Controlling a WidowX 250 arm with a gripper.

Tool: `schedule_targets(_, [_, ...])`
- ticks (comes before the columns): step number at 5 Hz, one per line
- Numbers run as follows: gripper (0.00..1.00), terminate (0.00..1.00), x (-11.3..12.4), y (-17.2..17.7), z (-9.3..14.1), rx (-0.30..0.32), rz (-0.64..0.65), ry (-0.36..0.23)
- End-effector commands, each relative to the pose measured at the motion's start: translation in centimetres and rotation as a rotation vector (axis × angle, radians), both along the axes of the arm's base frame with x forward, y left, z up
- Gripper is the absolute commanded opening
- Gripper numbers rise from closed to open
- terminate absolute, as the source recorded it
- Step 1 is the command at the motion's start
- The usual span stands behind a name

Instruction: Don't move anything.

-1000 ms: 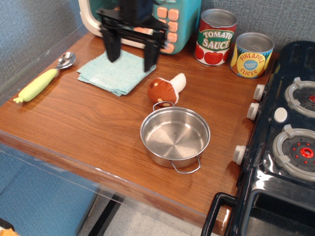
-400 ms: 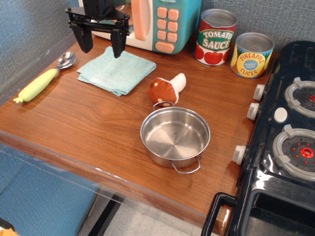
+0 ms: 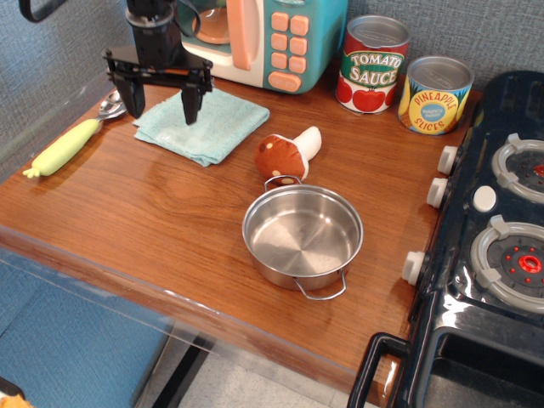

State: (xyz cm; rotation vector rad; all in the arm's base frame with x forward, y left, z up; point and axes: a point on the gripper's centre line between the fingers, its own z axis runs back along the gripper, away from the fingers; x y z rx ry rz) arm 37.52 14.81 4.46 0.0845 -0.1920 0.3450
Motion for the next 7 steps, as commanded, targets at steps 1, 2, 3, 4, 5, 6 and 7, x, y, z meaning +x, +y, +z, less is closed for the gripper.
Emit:
schedule_targets(1, [1.00, 0.00, -1.0, 0.4, -0.2, 0.005, 0.123, -0.093])
schedule_targets(2, [1.00, 0.00, -1.9, 0.2, -0.9, -0.005, 0.175, -0.083])
schedule_targets(3, [1.00, 0.00, -2.9, -0.1, -0.6, -0.012, 0.187, -0.061])
schedule_targets(4, [1.00, 0.00, -4.5, -0.9, 0.3, -0.026, 0.181, -0.056])
schedule_targets(5, [1.00, 0.00, -7.0, -1.8, 2.0, -0.005, 0.184, -0.054])
schedule_targets(6, [1.00, 0.00, -9.8, -1.9, 2.9, 0.011, 0.208, -0.041])
schedule_targets(7, [1.00, 0.00, -12.4, -2.0, 3.5, 0.004, 0.234, -0.041])
